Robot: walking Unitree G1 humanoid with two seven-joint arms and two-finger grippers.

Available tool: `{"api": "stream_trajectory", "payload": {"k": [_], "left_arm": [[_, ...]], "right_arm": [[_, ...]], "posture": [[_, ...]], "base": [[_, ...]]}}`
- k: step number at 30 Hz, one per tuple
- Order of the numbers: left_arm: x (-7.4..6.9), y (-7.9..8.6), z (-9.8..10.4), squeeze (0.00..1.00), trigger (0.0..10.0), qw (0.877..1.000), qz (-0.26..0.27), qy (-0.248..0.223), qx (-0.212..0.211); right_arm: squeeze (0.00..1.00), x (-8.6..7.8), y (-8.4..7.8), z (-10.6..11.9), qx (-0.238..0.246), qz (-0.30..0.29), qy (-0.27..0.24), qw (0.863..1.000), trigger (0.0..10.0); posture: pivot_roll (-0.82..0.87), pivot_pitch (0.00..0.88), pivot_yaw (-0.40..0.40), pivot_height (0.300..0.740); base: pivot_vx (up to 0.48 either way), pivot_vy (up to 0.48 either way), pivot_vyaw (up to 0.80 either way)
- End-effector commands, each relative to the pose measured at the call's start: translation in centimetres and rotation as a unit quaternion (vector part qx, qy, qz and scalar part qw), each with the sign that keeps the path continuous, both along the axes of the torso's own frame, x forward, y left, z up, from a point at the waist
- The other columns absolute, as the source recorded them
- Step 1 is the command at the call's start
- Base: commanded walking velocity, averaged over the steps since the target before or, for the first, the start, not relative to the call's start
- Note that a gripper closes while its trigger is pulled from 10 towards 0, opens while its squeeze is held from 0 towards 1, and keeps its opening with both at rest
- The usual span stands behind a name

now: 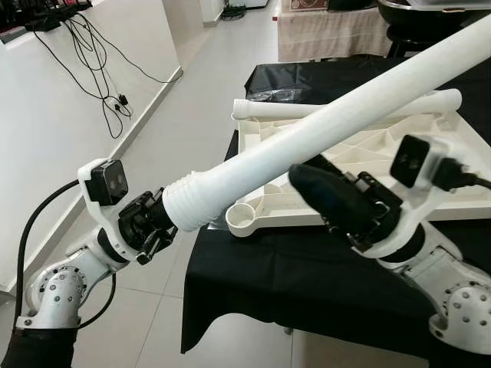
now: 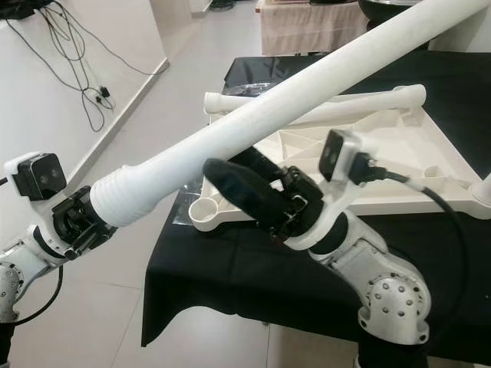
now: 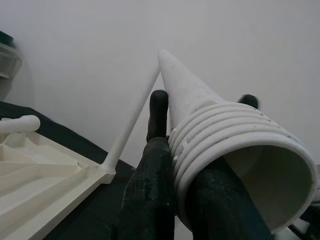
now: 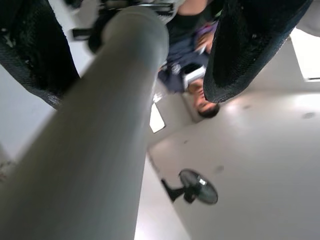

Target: Building children table

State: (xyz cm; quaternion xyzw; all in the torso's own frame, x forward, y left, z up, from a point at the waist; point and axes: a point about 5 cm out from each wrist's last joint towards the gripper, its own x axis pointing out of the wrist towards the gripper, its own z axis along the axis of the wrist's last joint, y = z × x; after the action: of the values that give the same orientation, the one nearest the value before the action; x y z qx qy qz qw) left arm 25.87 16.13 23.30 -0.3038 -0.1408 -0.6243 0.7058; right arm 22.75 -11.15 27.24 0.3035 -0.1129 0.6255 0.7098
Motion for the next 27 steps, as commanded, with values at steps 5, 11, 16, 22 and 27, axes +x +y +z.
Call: {"api": "stream_trajectory", "payload": {"k": [5,11,16,22,27], "left_arm": [[-0.4,-0.7,-0.1,0.0,0.0,1.0,-0.015,-0.012,0.014],[-0.6,-1.1,-0.4,0.0,0.0,0.999,-0.023,-0.011,0.019],[-0.8,-1.3,-0.6,0.0,0.0,0.999,-0.029,-0.009,0.023],[-0.9,-1.4,-0.8,0.0,0.0,0.999,-0.032,-0.008,0.023],[-0.9,-1.5,-0.8,0.0,0.0,0.999,-0.033,-0.009,0.022]], "right_arm": [[0.0,1.2,2.3,0.0,-0.013,-0.017,0.041,0.999,10.0],[0.0,1.6,2.6,1.0,0.02,-0.025,0.042,0.999,10.0],[0.0,1.8,2.7,1.5,0.04,-0.032,0.041,0.998,10.0],[0.0,1.8,3.0,2.4,0.084,-0.027,0.042,0.995,10.0],[0.0,1.8,3.2,2.5,0.079,-0.022,0.038,0.996,10.0]], "posture": [[-0.08,0.139,0.093,0.74],[-0.08,0.141,0.093,0.74],[-0.08,0.141,0.092,0.74],[-0.08,0.141,0.09,0.74],[-0.08,0.141,0.09,0.74]], "base": [[0.0,0.0,0.0],[0.0,0.0,0.0],[0.0,0.0,0.0],[0.0,0.0,0.0],[0.0,0.0,0.0]]}}
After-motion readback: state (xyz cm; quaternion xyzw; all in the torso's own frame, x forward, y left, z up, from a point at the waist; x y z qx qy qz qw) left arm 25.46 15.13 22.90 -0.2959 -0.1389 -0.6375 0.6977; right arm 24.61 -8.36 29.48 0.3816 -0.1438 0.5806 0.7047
